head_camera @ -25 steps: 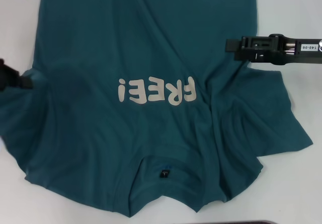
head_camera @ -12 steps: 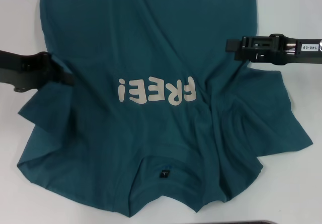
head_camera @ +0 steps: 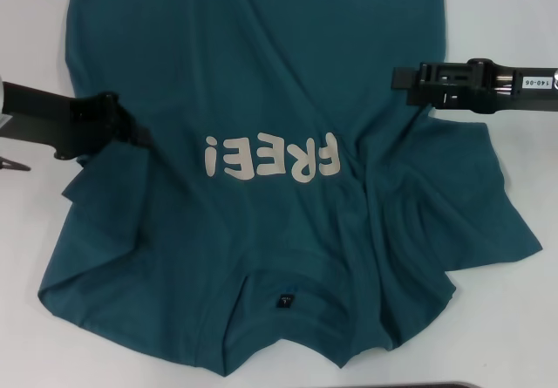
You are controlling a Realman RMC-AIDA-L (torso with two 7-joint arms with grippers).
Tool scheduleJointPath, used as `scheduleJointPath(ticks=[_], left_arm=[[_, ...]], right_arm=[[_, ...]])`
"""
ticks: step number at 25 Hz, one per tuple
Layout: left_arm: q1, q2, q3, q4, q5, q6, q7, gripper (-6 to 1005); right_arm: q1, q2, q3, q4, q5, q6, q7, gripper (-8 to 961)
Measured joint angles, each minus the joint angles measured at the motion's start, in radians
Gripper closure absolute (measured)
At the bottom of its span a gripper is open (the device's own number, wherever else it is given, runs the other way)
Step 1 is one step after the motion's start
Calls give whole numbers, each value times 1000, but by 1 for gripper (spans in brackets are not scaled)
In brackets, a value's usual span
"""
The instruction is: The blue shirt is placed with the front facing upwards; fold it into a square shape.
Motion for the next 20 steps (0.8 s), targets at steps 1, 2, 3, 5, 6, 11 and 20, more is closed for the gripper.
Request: scheduleJointPath(ticks=[1, 2, 3, 5, 6, 11, 20], left_arm=[[-3, 0, 0, 8, 3, -12, -1, 858], [-5, 1, -1, 17, 3, -26, -2, 856], [-7, 2, -2, 21, 4, -33, -3, 853], [-10, 3, -6, 34, 4, -46, -3, 849], [-12, 4, -7, 42, 4, -54, -4, 846], [-32, 19, -2, 72, -3, -54, 17, 834], [-58, 46, 10, 68, -4, -8, 36, 812]], right_arm=[[0, 0, 0, 0, 0, 0, 0, 146], [0, 0, 0, 0, 0, 0, 1, 146], [0, 0, 0, 0, 0, 0, 1, 146], [0, 0, 0, 1, 0, 1, 2, 146], [0, 0, 0, 1, 0, 1, 2, 146], [0, 0, 0, 1, 0, 5, 3, 147], [-5, -2, 0, 1, 0, 5, 3, 147]])
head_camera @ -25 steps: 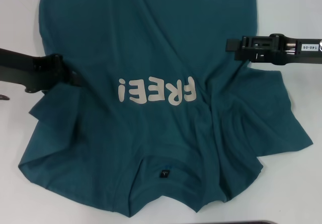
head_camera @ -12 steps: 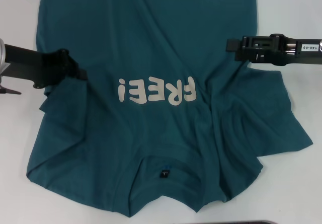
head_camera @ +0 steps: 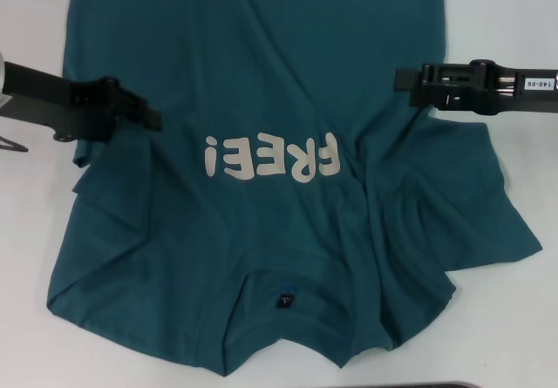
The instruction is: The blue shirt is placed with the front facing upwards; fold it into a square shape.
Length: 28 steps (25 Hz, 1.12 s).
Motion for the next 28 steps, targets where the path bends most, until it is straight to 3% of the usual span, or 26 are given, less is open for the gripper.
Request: scheduleJointPath(ticks=[5, 16, 19, 25, 28], left_arm=[[-15, -5, 1, 4, -26, 29, 9, 585], [-25, 4, 30, 15, 14, 37, -35, 350], [-26, 0, 30, 14, -2, 47, -27, 232], [-27, -6, 29, 16, -63, 69, 11, 231], [-7, 7, 25, 4, -46, 48, -6, 232]], right_arm=[[0, 0, -1, 0, 0, 1, 0, 147], [-1, 0, 0, 0, -2, 1, 0, 147], [0, 0, -1, 0, -1, 1, 0, 147], [2, 0, -3, 0, 0, 1, 0, 147], [2, -1, -3, 0, 0, 1, 0, 147]])
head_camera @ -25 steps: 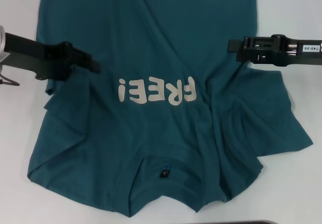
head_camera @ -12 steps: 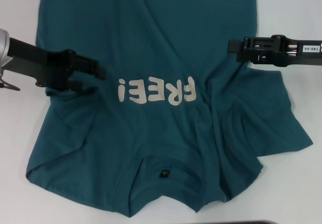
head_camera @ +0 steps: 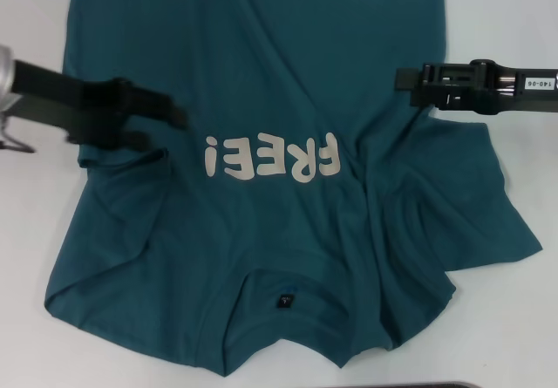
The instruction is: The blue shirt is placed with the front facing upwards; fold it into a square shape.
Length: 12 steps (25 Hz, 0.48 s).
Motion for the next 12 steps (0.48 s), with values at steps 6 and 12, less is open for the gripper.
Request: scheduleJointPath(ticks=[6, 12], left_arm=[[53, 40, -27, 0, 7, -43, -20, 230], [80, 53, -45, 11, 50, -103, -33, 231]], right_arm=[[-1, -2, 2, 0, -5, 0, 0, 147], [-1, -2, 3, 0, -4, -1, 0, 147]])
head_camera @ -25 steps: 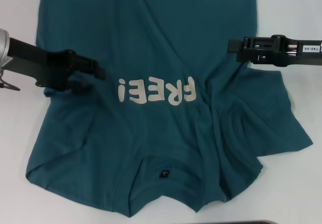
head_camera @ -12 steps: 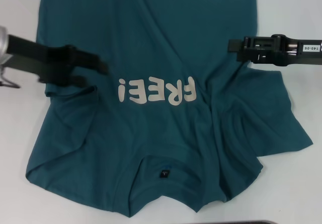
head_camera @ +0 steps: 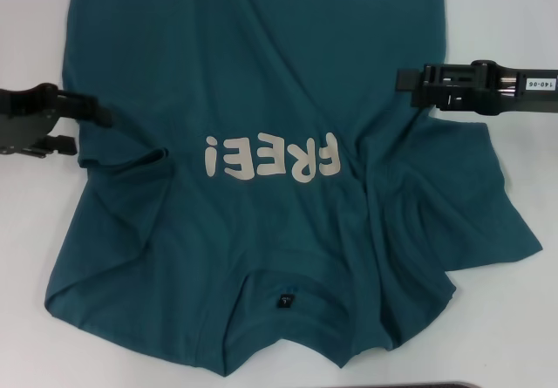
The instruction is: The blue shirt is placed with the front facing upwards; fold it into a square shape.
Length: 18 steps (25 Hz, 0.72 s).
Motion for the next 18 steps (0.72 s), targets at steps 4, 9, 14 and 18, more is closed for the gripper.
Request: scheduleJointPath(ticks=[4, 9, 14, 18], left_arm=[[0, -6, -5, 15, 41, -29, 0, 231], [-8, -7, -1, 45, 54, -50, 0, 232], [-30, -16, 3, 73, 55, -60, 8, 232], [-62, -27, 0, 102, 45, -61, 19, 231]], right_arm=[[1, 0, -1, 0, 0, 0, 0, 147], [2, 0, 0, 0, 2, 0, 0, 146], [0, 0, 0, 0, 4, 0, 0, 146], [0, 0, 0, 0, 4, 0, 0, 146]])
